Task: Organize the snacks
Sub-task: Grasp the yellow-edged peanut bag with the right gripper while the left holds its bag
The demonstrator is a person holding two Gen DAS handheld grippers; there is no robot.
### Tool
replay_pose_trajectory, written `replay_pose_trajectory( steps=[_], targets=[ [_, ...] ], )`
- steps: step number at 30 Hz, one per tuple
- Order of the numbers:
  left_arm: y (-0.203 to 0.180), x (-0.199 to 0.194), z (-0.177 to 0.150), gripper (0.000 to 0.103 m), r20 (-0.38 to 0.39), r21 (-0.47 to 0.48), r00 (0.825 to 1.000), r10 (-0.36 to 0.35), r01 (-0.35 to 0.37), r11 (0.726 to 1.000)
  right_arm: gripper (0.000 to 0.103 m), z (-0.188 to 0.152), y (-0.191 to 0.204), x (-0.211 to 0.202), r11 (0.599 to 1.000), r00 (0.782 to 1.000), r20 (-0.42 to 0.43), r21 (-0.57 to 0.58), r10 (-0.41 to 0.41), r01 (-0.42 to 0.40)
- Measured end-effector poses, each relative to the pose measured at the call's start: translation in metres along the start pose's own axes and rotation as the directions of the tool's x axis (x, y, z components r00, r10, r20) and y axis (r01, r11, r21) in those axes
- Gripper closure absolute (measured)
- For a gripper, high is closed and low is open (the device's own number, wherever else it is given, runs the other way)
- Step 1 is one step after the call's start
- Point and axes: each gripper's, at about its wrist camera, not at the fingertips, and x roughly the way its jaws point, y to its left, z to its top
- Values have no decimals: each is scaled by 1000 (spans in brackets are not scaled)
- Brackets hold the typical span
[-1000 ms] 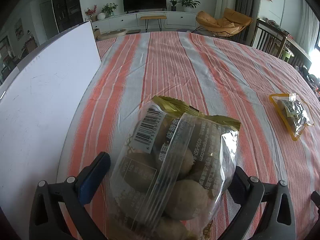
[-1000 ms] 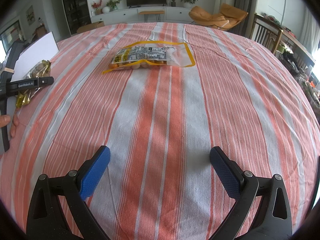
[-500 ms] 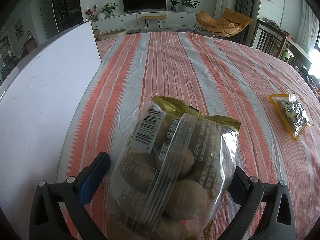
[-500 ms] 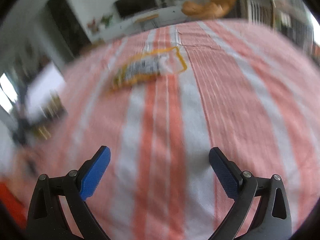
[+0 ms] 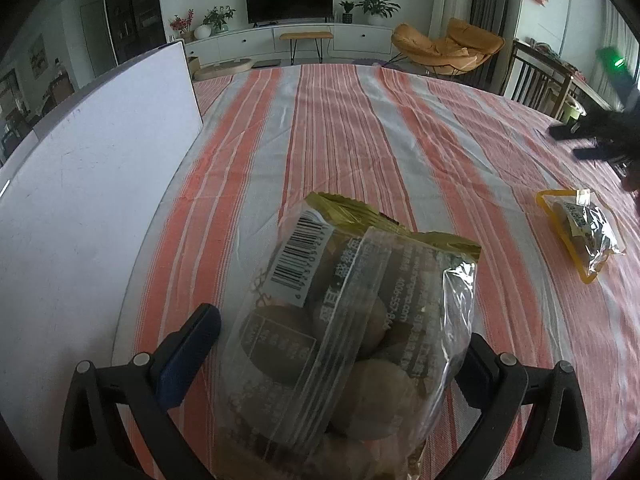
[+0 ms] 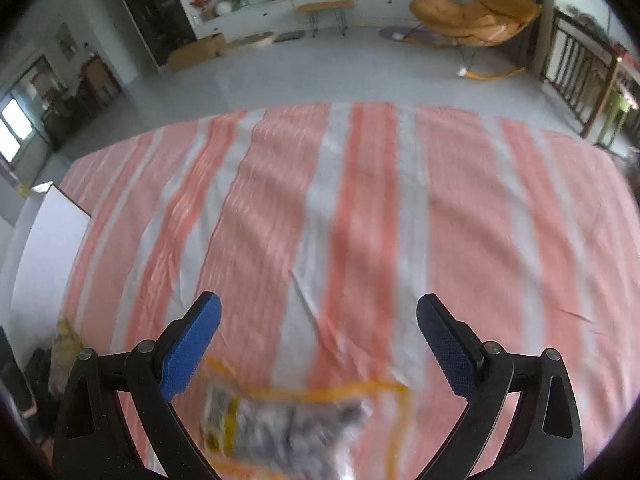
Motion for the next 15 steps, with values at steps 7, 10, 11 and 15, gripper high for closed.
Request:
replay_pose_trajectory(
  steps=[7,10,11,15],
  targets=[
    [-2,-1,1,0,-1,4,1000,3,-3,1000,3,-25,7,33,997,976,-217,-74,-2,-15],
    [-3,-1,1,0,-1,4,1000,4,-4,1000,3,-53,-1,17,994,906,-409,44,109,-99],
    [-3,-1,1,0,-1,4,1000,4,-4,1000,4,-64,0,12,990,881,-452,65,142,-126],
    [-3,-1,1,0,-1,4,1000,4,-4,1000,3,-82,15,-17,987,895,-424,-18,136,-159]
  ],
)
